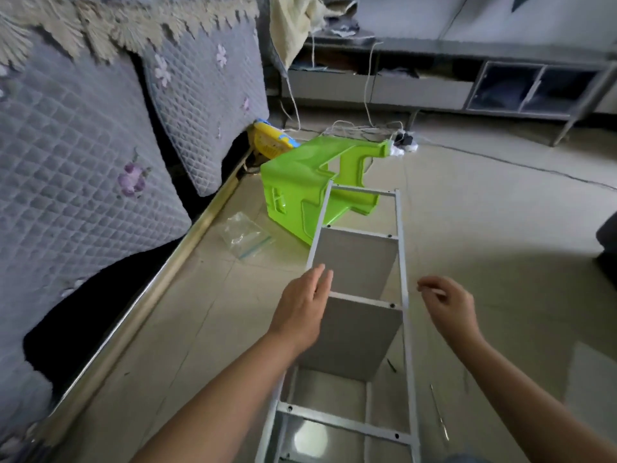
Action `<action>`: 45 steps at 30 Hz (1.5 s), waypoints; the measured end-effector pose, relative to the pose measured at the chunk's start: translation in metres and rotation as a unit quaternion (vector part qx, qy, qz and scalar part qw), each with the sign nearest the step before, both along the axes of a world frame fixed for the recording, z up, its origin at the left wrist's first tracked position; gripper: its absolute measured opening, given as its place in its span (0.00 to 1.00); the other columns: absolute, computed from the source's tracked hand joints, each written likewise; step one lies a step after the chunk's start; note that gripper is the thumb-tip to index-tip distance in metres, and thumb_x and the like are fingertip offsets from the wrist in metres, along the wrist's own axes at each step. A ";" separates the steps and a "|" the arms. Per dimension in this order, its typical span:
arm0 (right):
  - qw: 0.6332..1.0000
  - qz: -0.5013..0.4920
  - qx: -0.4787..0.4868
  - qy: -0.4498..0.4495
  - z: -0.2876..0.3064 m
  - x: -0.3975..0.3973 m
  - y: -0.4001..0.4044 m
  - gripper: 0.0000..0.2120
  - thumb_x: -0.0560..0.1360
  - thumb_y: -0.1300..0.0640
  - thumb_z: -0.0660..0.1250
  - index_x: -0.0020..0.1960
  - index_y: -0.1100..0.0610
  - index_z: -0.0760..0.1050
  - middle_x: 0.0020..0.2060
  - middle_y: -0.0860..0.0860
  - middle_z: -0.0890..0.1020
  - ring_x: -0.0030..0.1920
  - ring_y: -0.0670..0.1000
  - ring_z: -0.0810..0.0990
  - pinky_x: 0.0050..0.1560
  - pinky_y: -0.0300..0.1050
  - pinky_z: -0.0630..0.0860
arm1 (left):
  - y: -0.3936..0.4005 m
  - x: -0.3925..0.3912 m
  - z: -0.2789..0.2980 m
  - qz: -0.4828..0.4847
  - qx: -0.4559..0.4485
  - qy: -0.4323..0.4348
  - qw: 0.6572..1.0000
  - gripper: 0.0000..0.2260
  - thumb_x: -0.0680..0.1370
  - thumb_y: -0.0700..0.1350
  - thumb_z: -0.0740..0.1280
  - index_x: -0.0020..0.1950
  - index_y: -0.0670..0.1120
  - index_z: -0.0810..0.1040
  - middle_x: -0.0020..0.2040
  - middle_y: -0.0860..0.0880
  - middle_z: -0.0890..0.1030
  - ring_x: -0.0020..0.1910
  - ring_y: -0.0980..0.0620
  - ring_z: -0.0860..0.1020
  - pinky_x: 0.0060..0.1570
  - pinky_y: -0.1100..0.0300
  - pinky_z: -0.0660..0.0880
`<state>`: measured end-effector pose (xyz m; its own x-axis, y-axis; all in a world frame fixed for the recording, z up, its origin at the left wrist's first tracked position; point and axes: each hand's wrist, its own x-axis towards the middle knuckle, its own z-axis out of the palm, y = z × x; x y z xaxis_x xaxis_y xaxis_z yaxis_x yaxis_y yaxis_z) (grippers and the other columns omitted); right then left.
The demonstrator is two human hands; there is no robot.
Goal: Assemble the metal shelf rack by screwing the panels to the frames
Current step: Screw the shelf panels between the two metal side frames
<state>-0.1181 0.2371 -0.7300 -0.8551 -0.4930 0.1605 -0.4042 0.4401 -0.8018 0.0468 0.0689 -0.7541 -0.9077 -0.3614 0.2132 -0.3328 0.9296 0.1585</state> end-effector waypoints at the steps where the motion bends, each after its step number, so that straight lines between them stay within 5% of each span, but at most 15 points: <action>1: 1.000 -0.024 0.001 -0.013 -0.009 -0.006 0.014 0.08 0.74 0.71 0.62 0.48 0.68 0.79 0.42 0.58 0.80 0.41 0.54 0.77 0.36 0.22 0.69 | 0.006 -0.008 0.003 -0.039 -0.002 -0.014 0.999 0.23 0.63 0.37 0.58 0.58 0.37 0.74 0.54 0.38 0.81 0.49 0.42 0.82 0.43 0.55 0.79; 5: 0.989 -0.036 0.082 -0.115 -0.061 -0.024 0.071 0.12 0.75 0.63 0.65 0.57 0.63 0.77 0.36 0.54 0.77 0.37 0.54 0.76 0.32 0.27 0.71 | 0.036 -0.051 0.019 -0.092 -0.001 -0.047 0.995 0.21 0.71 0.43 0.54 0.54 0.37 0.81 0.55 0.41 0.81 0.51 0.45 0.81 0.46 0.58 0.78; 8: 0.960 -0.010 0.219 -0.177 -0.115 -0.025 0.110 0.13 0.76 0.60 0.65 0.60 0.60 0.76 0.39 0.54 0.76 0.40 0.50 0.74 0.31 0.32 0.68 | 0.056 -0.082 0.020 -0.089 0.018 -0.097 0.991 0.22 0.82 0.48 0.52 0.74 0.39 0.60 0.74 0.43 0.60 0.72 0.47 0.62 0.68 0.58 0.59; 11: 0.903 0.058 0.377 -0.195 -0.170 -0.017 0.139 0.16 0.76 0.56 0.63 0.63 0.56 0.74 0.51 0.55 0.79 0.51 0.52 0.77 0.43 0.36 0.67 | 0.070 -0.101 0.014 -0.085 0.047 -0.118 0.988 0.24 0.82 0.50 0.50 0.76 0.40 0.53 0.77 0.45 0.53 0.75 0.49 0.52 0.71 0.59 0.50; 13: 0.880 0.070 0.424 -0.201 -0.199 -0.008 0.151 0.20 0.75 0.55 0.62 0.66 0.55 0.69 0.60 0.56 0.74 0.59 0.55 0.74 0.53 0.40 0.70 | 0.076 -0.105 0.005 -0.082 0.061 -0.129 0.986 0.28 0.80 0.55 0.47 0.75 0.38 0.56 0.76 0.42 0.55 0.75 0.47 0.56 0.71 0.57 0.54; 16: 0.890 0.015 0.401 -0.216 -0.231 0.002 0.160 0.19 0.72 0.55 0.65 0.61 0.58 0.66 0.57 0.57 0.73 0.57 0.57 0.74 0.51 0.43 0.70 | 0.077 -0.107 -0.007 -0.064 0.077 -0.091 0.991 0.38 0.70 0.57 0.40 0.72 0.36 0.63 0.73 0.39 0.63 0.70 0.41 0.66 0.66 0.50 0.64; 22: 0.914 -0.035 0.362 -0.183 -0.256 -0.002 0.141 0.16 0.72 0.55 0.66 0.57 0.58 0.68 0.53 0.55 0.72 0.56 0.58 0.73 0.50 0.47 0.71 | 0.080 -0.106 -0.009 -0.034 0.068 -0.092 0.993 0.36 0.70 0.55 0.42 0.71 0.37 0.66 0.73 0.43 0.64 0.66 0.42 0.71 0.60 0.50 0.68; 26: 0.888 -0.021 0.429 -0.168 -0.263 0.004 0.133 0.11 0.75 0.63 0.57 0.56 0.61 0.70 0.56 0.57 0.74 0.58 0.57 0.73 0.53 0.45 0.71 | 0.081 -0.106 -0.010 -0.030 0.078 -0.095 0.992 0.34 0.71 0.54 0.44 0.70 0.37 0.68 0.72 0.42 0.66 0.64 0.42 0.73 0.57 0.50 0.70; 34: 0.953 -0.106 0.196 -0.207 -0.204 -0.002 0.119 0.08 0.76 0.64 0.58 0.49 0.67 0.74 0.44 0.65 0.79 0.46 0.61 0.77 0.41 0.46 0.67 | 0.084 -0.106 -0.005 -0.028 0.073 -0.123 0.989 0.30 0.75 0.52 0.45 0.75 0.42 0.59 0.76 0.47 0.57 0.72 0.48 0.62 0.64 0.55 0.62; 37: 0.971 -0.108 0.122 -0.172 -0.153 -0.009 0.109 0.07 0.77 0.63 0.59 0.54 0.62 0.72 0.32 0.56 0.75 0.38 0.55 0.74 0.37 0.43 0.62 | 0.085 -0.104 0.001 -0.014 0.057 -0.142 0.988 0.24 0.81 0.49 0.51 0.76 0.43 0.55 0.77 0.46 0.53 0.73 0.47 0.58 0.67 0.56 0.59; 40: 0.985 -0.099 0.053 -0.129 -0.096 -0.015 0.094 0.06 0.76 0.63 0.60 0.43 0.55 0.67 0.27 0.48 0.68 0.30 0.50 0.67 0.32 0.43 0.60 | 0.082 -0.092 0.007 0.004 0.040 -0.123 0.992 0.24 0.82 0.50 0.52 0.76 0.42 0.54 0.77 0.44 0.53 0.75 0.47 0.54 0.70 0.55 0.56; 43: 0.994 -0.055 -0.012 -0.095 -0.038 -0.013 0.073 0.11 0.76 0.64 0.60 0.39 0.51 0.66 0.29 0.47 0.68 0.29 0.45 0.64 0.31 0.41 0.62 | 0.068 -0.071 0.011 0.027 0.033 -0.069 0.997 0.22 0.79 0.46 0.60 0.71 0.36 0.65 0.71 0.37 0.65 0.71 0.40 0.64 0.66 0.48 0.64; 45: 0.995 -0.007 -0.046 -0.086 -0.005 -0.007 0.052 0.08 0.77 0.66 0.58 0.44 0.53 0.69 0.31 0.45 0.69 0.30 0.43 0.65 0.31 0.37 0.62 | 0.052 -0.057 0.008 0.063 0.013 -0.048 0.997 0.20 0.72 0.44 0.67 0.59 0.32 0.76 0.59 0.33 0.77 0.58 0.35 0.77 0.51 0.44 0.76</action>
<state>-0.1247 0.2888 -0.7350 -0.8804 -0.4710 0.0549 -0.2520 0.3665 -0.8956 -0.0104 0.1205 -0.7456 -0.8703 -0.4785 0.1171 -0.4618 0.8752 0.1443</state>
